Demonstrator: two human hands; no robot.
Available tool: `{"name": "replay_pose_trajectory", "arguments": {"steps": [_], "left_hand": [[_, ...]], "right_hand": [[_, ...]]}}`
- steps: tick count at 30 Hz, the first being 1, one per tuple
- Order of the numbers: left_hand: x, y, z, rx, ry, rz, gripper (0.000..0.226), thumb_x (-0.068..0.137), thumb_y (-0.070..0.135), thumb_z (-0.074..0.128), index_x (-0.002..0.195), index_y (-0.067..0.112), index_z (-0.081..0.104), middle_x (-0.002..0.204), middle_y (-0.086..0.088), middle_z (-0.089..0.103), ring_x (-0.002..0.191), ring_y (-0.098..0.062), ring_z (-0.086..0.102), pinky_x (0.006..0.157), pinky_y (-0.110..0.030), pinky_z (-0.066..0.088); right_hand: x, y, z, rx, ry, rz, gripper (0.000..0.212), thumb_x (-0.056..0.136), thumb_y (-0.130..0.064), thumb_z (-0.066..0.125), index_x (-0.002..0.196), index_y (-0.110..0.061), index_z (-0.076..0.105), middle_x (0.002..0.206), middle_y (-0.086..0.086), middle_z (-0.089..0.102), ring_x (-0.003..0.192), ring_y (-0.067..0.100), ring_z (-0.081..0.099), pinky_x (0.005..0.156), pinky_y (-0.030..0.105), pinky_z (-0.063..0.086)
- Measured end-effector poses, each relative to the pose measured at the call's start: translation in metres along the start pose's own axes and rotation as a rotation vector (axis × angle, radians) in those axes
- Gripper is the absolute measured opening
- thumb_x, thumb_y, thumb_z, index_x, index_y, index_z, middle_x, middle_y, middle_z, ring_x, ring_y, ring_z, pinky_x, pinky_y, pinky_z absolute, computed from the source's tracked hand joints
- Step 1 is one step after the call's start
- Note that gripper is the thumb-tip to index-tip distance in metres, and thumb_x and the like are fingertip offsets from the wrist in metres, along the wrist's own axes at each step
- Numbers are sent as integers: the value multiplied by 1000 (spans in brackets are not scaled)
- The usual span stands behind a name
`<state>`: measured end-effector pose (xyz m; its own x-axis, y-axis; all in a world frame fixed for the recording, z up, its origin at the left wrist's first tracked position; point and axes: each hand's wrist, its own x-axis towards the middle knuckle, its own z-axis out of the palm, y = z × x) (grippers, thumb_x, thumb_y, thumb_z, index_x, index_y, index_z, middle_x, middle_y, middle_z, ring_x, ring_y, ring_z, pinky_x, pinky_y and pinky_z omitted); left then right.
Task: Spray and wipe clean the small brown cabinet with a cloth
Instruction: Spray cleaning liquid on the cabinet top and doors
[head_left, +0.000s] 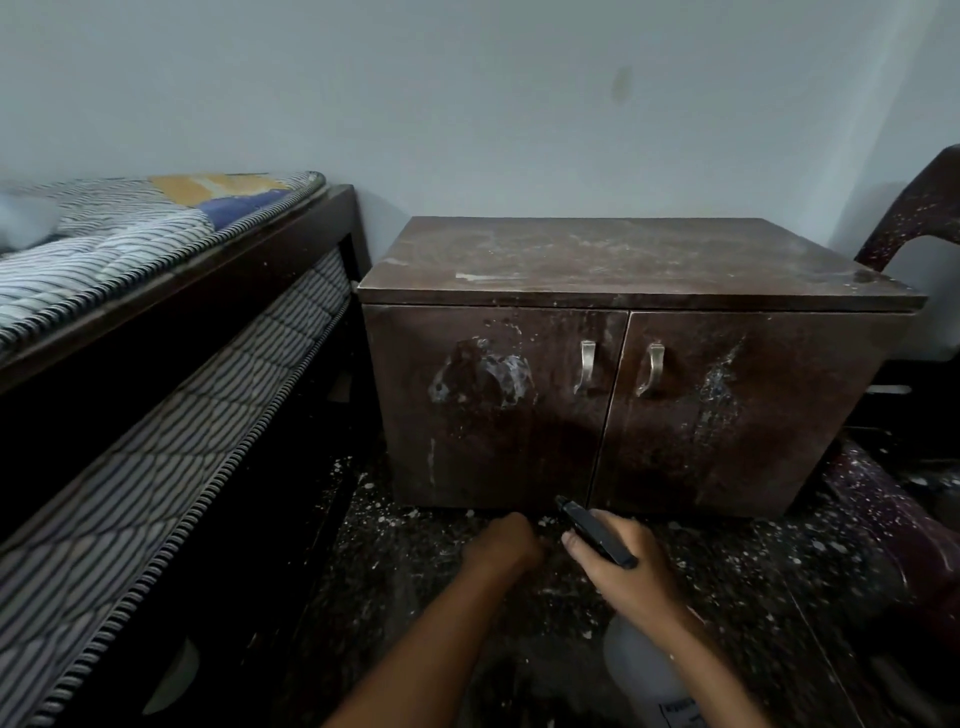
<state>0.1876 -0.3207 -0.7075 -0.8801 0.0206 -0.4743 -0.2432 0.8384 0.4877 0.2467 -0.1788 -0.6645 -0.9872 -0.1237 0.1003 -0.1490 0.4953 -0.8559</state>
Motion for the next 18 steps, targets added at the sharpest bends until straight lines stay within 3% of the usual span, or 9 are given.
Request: {"name": "replay_pose_trajectory", "arguments": {"steps": [4,7,11,15,18], "left_hand": [[0,-24,-12,3,47,-83,53,88,46,50,124,8,55,134,-14,52,119,-29,52,100,-39,43],[2,-40,-13,10,27,-108,59,86,42,51,136,10,45,139,-13,49,123,-28,50,102,-39,42],[-8,-48,-21,-16,36,-128,52,88,38,54,133,13,49,138,-10,50,124,-27,50,103,-34,41],[-8,-48,-28,-32,140,-152,43,88,35,52,124,11,55,131,-14,55,119,-30,53,95,-35,45],[-11,-46,-28,-36,158,-142,45,89,39,50,125,12,55,131,-14,56,118,-30,54,94,-35,45]], "right_hand": [[4,-9,-1,-18,-80,-16,12,83,-18,66,75,-12,60,62,4,55,53,8,51,49,16,33],[12,-15,5,-67,-80,-33,19,85,-20,63,74,-6,58,56,-2,48,48,8,44,48,21,30],[20,-24,14,-73,-36,-89,25,85,-20,63,66,-5,56,52,1,46,47,18,43,47,28,30],[21,-38,7,48,38,-196,19,86,-11,61,68,-5,57,60,19,54,55,35,51,49,28,36],[23,-51,3,113,67,-281,19,86,-9,61,68,-7,58,62,18,57,58,31,54,52,35,42]]}}
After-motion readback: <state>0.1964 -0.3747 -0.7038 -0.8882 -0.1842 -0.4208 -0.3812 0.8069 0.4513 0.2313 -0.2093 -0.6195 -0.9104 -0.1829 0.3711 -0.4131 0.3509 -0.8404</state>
